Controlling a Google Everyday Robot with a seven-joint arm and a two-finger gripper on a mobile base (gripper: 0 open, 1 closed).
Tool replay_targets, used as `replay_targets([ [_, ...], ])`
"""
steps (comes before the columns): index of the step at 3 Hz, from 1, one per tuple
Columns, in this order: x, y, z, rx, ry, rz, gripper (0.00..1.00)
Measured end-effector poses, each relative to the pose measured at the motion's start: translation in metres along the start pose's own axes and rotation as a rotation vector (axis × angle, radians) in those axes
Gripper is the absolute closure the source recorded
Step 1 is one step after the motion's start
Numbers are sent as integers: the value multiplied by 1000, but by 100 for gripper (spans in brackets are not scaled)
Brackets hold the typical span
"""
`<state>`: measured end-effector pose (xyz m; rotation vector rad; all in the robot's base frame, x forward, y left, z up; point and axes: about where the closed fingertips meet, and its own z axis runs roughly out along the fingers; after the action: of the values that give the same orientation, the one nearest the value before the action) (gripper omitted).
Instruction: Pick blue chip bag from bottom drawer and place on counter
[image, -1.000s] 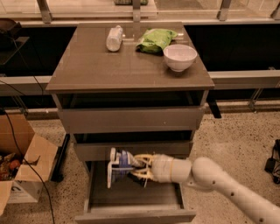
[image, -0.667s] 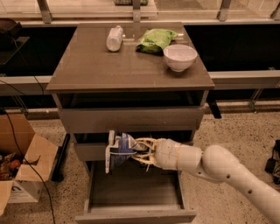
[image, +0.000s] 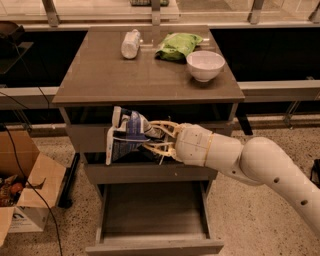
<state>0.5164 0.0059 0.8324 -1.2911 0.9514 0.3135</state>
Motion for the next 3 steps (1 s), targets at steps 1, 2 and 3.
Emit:
replay_targets([
  [1, -5, -6, 5, -20, 9, -29, 100],
  [2, -11, -30, 25, -111, 33, -127, 100],
  [3, -25, -87, 64, -242, 70, -288, 100],
])
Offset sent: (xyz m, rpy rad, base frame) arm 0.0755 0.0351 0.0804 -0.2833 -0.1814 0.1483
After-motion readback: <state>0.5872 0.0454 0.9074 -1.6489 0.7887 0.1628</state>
